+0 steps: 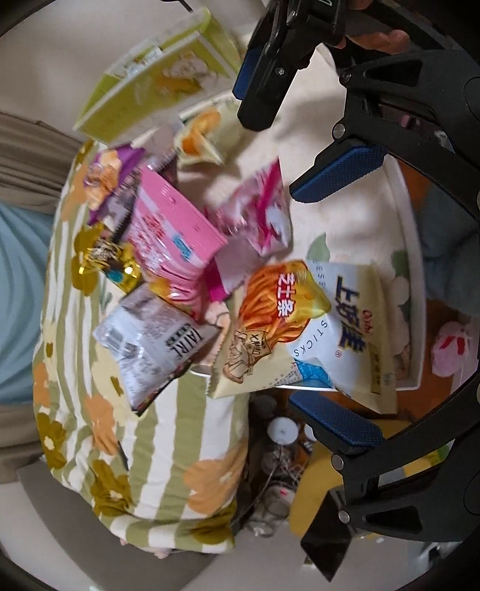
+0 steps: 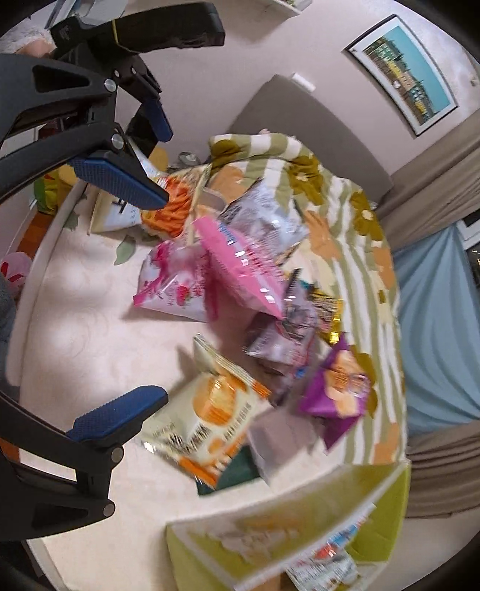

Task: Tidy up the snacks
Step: 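Grasp the yellow Oishi sticks bag with the left gripper while the right grasps the pink strawberry candy bag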

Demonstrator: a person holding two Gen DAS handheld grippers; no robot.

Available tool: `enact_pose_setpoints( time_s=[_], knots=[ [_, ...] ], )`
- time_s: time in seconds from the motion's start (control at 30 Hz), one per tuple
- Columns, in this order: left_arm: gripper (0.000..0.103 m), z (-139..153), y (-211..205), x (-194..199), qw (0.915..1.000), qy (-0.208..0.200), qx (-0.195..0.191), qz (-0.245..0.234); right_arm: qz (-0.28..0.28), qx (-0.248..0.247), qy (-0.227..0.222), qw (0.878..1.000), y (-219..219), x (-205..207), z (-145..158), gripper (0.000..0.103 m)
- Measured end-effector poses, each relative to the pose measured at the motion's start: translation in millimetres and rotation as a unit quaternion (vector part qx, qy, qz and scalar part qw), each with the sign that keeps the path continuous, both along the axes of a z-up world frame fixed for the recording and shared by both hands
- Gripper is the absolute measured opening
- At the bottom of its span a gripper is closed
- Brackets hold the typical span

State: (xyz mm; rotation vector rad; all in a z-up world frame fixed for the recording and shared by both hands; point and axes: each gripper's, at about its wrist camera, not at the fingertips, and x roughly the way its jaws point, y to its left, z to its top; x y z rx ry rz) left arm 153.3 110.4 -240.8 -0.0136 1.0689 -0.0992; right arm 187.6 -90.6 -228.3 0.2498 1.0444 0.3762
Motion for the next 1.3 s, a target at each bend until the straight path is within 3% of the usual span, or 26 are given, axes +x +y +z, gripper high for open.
enact_pose_setpoints(
  time_s=[0.23, 0.27, 0.3, 0.4, 0.7, 0.93, 1.13, 1.3],
  knots=[
    [0.094, -32, -18, 11, 0.9972, 0.003, 0.074, -0.010, 0.008, 0.015, 0.021, 1.000, 12, 12, -30, 0.095],
    [0.092, -34, -20, 13, 0.9964, 0.003, 0.084, -0.012, 0.009, 0.016, 0.023, 1.000, 14, 13, -32, 0.095],
    [0.082, -37, -22, 14, 0.9958, 0.006, 0.091, -0.014, 0.011, 0.016, 0.025, 0.999, 15, 14, -35, 0.095],
    [0.074, -45, -23, 18, 0.9937, 0.017, 0.110, -0.012, 0.015, 0.016, 0.031, 0.999, 18, 18, -41, 0.095],
    [0.062, -44, -16, 20, 0.9949, 0.025, 0.097, -0.011, 0.031, 0.017, 0.042, 0.999, 33, 27, -54, 0.095],
    [0.061, -42, -12, 16, 0.9961, 0.029, 0.083, -0.005, 0.039, 0.000, 0.040, 0.998, 46, 40, -60, 0.094],
    [0.061, -43, -10, 13, 0.9965, 0.028, 0.079, 0.001, 0.048, -0.010, 0.042, 0.998, 52, 47, -66, 0.083],
    [0.061, -44, -12, 15, 0.9960, 0.033, 0.083, 0.002, 0.054, -0.021, 0.039, 0.998, 56, 49, -66, 0.067]
  ],
)
